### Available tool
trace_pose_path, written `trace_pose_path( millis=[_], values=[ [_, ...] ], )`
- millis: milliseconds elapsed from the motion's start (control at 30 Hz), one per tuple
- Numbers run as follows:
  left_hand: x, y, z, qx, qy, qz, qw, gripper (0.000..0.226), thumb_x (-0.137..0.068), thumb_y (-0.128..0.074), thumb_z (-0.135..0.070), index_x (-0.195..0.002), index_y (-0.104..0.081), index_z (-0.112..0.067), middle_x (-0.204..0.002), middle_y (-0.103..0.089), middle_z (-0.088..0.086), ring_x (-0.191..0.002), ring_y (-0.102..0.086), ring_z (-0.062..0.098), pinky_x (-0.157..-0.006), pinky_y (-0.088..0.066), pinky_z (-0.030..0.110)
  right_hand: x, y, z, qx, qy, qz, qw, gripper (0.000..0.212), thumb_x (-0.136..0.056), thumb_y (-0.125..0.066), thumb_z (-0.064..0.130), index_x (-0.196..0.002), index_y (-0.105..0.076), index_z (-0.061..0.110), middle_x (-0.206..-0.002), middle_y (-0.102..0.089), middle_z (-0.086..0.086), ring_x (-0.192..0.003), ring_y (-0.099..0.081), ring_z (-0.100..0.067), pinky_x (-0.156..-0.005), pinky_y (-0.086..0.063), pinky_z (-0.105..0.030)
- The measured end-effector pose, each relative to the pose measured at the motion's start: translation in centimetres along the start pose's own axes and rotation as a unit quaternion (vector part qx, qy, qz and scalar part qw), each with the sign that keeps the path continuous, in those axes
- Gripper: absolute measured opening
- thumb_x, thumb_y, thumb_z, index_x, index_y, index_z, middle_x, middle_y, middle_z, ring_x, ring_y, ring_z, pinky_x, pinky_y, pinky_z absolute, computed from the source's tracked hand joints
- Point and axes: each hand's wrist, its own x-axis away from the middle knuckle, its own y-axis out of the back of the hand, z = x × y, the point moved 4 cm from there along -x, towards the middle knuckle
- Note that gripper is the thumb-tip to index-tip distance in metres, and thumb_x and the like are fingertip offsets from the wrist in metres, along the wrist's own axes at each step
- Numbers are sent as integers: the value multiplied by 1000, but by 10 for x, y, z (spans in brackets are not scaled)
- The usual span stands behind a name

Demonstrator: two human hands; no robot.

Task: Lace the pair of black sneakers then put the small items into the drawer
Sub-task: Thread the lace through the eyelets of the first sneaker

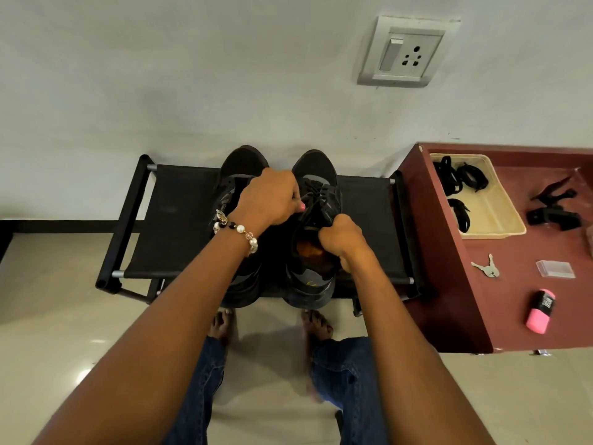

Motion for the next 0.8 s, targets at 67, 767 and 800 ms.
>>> trace_pose_path(
  millis=[67,767,800],
  values=[
    [-1,-2,3,-17,1,10,1000,21,-91,-64,-35,-90,-74,-17,-93,-67,7,-84,-65,27,-79,-54,41,0,-1,1,2,0,-1,1000,44,-87,-51,13,-127,-49,-4,-133,-48,-20,-109,-56,-36,-72,-44,-32],
    [-3,5,18,161,59,-18,985,29,-88,-58,-22,-86,-70,5,-86,-68,20,-73,-58,23,-67,-49,32,-6,-5,0,20,-5,-19,1000,42,-90,-50,13,-128,-48,-4,-131,-48,-20,-115,-52,-39,-96,-46,-46],
    [-4,3,18,107,50,-11,993,24,-88,-60,-20,-91,-70,1,-90,-70,17,-79,-62,24,-74,-52,38,-7,-5,-1,22,-7,-20,1000,42,-90,-50,13,-129,-48,-4,-131,-49,-20,-115,-52,-39,-95,-46,-46]
  ],
)
